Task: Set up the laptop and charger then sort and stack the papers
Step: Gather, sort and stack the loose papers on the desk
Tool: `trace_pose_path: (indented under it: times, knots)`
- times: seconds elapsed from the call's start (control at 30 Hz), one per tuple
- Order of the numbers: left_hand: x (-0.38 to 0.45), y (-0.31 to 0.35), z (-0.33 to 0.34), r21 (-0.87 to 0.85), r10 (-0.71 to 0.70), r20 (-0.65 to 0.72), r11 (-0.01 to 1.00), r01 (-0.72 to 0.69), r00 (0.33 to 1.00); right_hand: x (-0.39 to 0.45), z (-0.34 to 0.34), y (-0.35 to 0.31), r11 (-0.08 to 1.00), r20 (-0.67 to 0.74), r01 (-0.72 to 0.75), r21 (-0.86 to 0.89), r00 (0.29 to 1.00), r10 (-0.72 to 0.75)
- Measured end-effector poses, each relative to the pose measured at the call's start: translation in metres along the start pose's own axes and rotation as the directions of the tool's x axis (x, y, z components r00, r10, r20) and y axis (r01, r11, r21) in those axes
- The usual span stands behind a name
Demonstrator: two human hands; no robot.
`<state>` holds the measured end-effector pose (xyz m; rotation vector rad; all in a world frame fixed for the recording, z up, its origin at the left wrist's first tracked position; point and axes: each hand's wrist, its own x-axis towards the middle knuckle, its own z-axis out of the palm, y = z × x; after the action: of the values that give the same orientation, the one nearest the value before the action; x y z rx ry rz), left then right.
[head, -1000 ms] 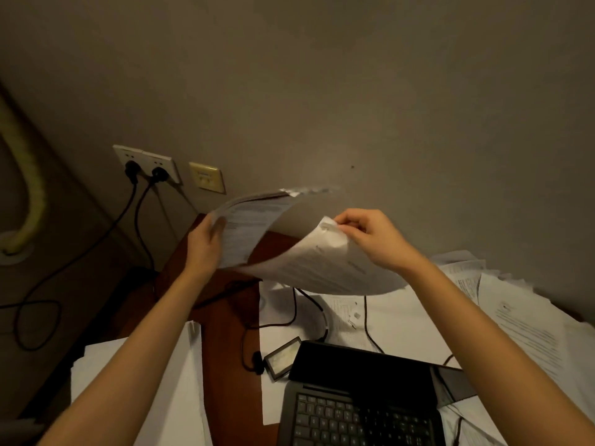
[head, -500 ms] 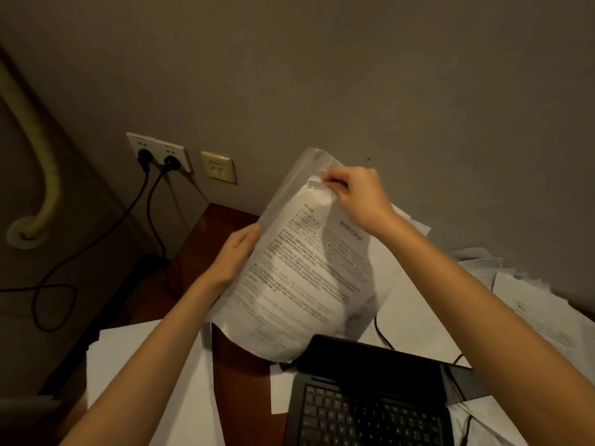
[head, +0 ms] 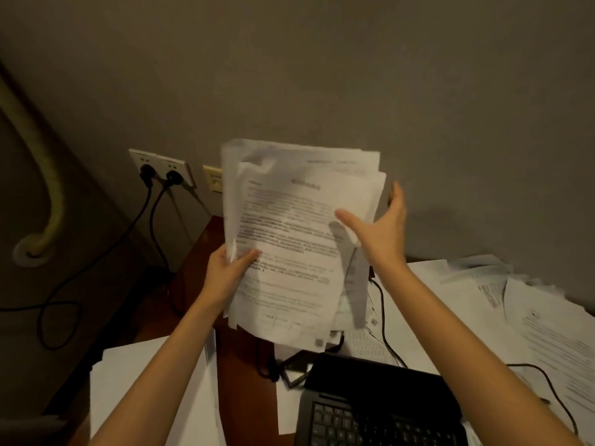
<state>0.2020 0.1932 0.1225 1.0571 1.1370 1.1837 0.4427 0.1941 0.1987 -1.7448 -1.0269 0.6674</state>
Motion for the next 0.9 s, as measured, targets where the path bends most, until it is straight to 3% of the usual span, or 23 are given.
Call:
trace_pose_path:
  times: [0.07,0.13,0.17,0.43,0.67,0.9]
  knots:
    - [0.001,0.001,0.001,-0.003,0.043,-0.051,0.999,-0.043,0.998,-0.005,0.004,0.014,0.976,0.186,-0.151,0.158,0.975,0.121]
    - [0.004,0.002,0.002,-0.012,0.069,-0.116,0.997,-0.071,0.991,-0.006,0.01,0.023,0.932,0.371,-0.236,0.274,0.92,0.124]
    - [0.006,0.002,0.002,-0.013,0.073,-0.147,0.997,-0.076,0.986,-0.006,0.013,0.025,0.931,0.394,-0.245,0.272,0.911,0.124]
    - [0.033,0.011,-0.012,0.114,0.189,-0.251,0.98,-0.165,0.949,0.019,0.051,0.026,0.956,0.294,-0.158,0.249,0.952,0.081]
    - [0.064,0.0,-0.015,0.095,0.179,-0.285,0.983,-0.158,0.942,0.046,0.083,0.04,0.958,0.381,-0.15,0.242,0.923,0.048]
    - [0.079,-0.052,-0.044,0.275,0.144,-0.258,0.959,-0.07,0.955,0.053,0.107,0.092,0.952,0.522,-0.289,0.098,0.83,0.198]
